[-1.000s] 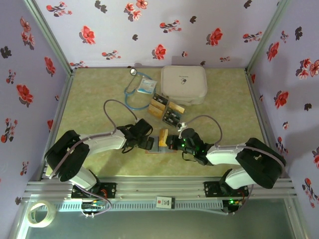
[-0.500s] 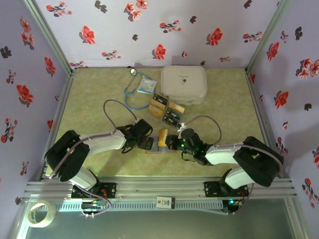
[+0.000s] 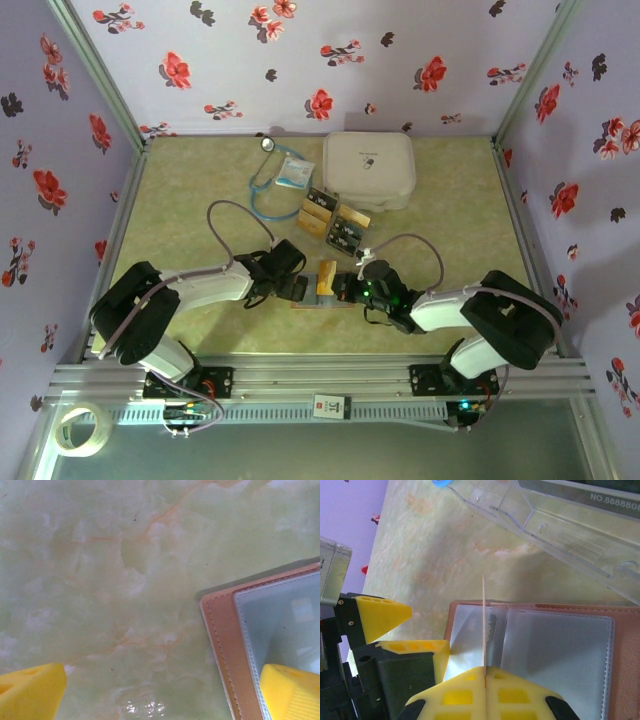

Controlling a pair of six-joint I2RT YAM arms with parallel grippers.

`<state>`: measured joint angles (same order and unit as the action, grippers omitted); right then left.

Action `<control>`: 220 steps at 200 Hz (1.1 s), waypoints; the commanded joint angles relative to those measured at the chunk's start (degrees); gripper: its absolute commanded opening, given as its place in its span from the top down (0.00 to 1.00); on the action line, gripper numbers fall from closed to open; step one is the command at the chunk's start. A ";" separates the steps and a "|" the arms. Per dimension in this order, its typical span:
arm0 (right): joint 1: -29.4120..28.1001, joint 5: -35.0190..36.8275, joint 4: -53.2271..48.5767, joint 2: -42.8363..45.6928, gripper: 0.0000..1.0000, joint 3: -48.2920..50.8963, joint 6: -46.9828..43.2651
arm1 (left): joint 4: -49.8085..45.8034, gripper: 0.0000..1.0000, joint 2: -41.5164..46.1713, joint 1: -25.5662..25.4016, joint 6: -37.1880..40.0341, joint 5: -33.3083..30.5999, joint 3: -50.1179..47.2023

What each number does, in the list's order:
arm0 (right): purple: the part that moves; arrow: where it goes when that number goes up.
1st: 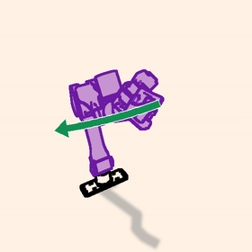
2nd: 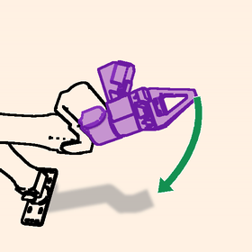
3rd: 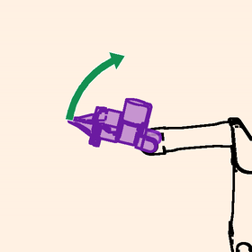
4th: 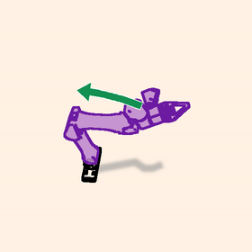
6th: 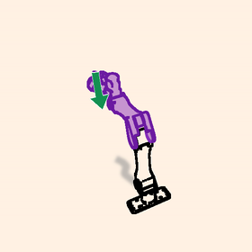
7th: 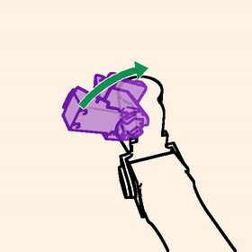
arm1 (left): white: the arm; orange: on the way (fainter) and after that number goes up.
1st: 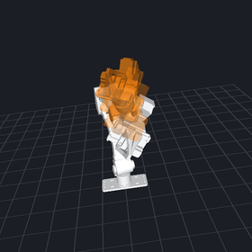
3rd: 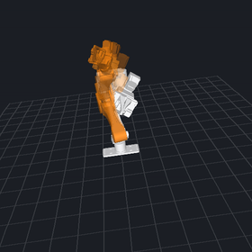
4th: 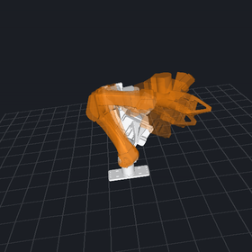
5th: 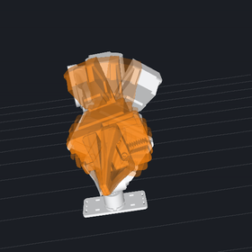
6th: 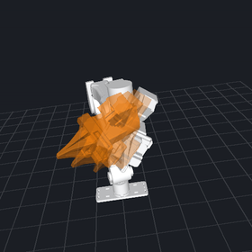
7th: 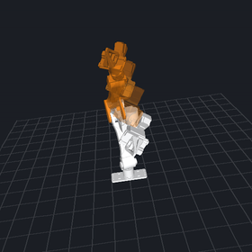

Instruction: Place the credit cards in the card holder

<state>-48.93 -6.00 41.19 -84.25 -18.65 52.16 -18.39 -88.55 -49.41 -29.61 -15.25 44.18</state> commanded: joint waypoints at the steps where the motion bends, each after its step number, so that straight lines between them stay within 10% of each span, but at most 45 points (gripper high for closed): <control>1: -0.51 0.84 2.28 -0.83 1.00 0.98 1.38 | -1.56 0.00 0.01 -0.42 -0.54 -1.71 -1.12; 220: -1.41 0.64 13.44 -5.21 1.00 5.12 5.48 | -3.53 0.00 3.02 -0.43 0.57 -3.77 -0.95</control>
<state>-49.80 -6.02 53.91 -89.69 -14.63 57.28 -18.76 -87.61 -49.50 -29.78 -16.56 43.72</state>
